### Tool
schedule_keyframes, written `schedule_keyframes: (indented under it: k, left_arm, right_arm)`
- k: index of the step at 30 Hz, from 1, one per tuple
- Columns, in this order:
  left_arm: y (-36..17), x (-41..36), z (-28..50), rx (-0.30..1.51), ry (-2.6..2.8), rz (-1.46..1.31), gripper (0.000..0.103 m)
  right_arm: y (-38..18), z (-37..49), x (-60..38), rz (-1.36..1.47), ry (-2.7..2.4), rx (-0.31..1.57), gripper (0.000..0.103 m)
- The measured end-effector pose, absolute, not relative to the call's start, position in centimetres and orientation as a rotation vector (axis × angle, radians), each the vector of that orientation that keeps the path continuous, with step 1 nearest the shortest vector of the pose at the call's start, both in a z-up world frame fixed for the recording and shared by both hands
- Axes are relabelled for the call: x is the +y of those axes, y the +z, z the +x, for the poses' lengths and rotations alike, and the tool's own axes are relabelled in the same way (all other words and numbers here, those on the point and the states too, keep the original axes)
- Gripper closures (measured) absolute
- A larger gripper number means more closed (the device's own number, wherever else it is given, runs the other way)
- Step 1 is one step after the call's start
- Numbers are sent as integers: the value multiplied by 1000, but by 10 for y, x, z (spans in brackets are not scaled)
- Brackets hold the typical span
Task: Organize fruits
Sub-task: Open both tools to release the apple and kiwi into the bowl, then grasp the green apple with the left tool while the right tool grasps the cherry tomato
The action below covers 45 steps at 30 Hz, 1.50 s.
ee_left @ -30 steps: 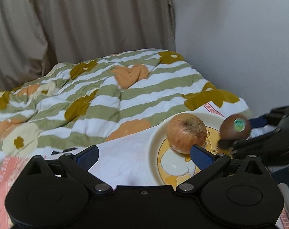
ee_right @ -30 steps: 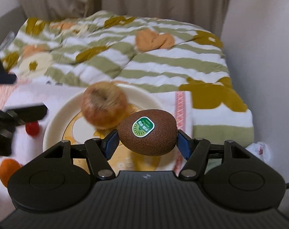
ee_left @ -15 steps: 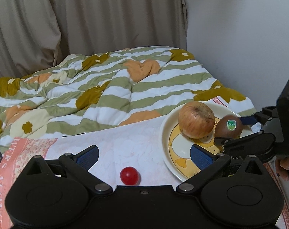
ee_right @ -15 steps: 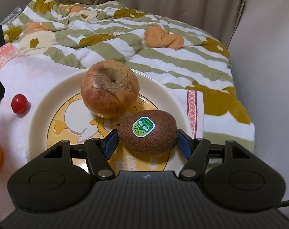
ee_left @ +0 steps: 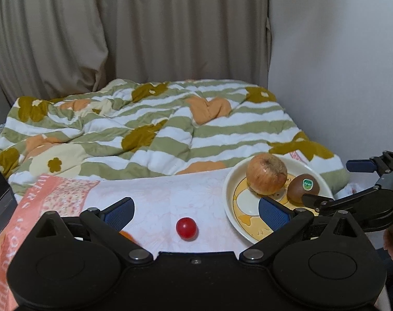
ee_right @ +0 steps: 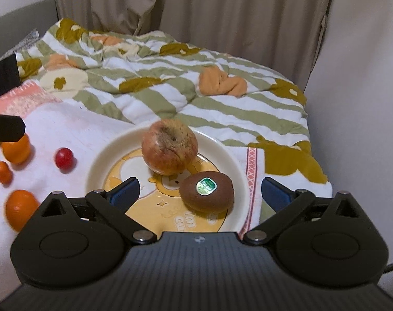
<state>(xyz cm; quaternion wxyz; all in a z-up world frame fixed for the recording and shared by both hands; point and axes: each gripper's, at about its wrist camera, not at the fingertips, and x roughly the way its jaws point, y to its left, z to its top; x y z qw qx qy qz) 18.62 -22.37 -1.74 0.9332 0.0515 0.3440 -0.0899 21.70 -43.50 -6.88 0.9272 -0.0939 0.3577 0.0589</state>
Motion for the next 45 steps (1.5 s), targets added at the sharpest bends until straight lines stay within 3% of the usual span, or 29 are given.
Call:
schedule_keyframes:
  k: [14, 25, 34, 45]
  left_arm:
    - [28, -170, 88, 611, -63, 56, 0]
    - [24, -77, 47, 624, -13, 27, 0]
    - [4, -8, 45, 659, -102, 53, 0]
    - [-46, 32, 83, 737, -250, 94, 1]
  right_arm:
    - [-1, 136, -413, -122, 149, 730, 0]
    - [24, 85, -349, -54, 128, 703, 0]
    - [7, 58, -294, 13, 37, 715, 0]
    - [-52, 41, -223, 57, 18, 760, 0]
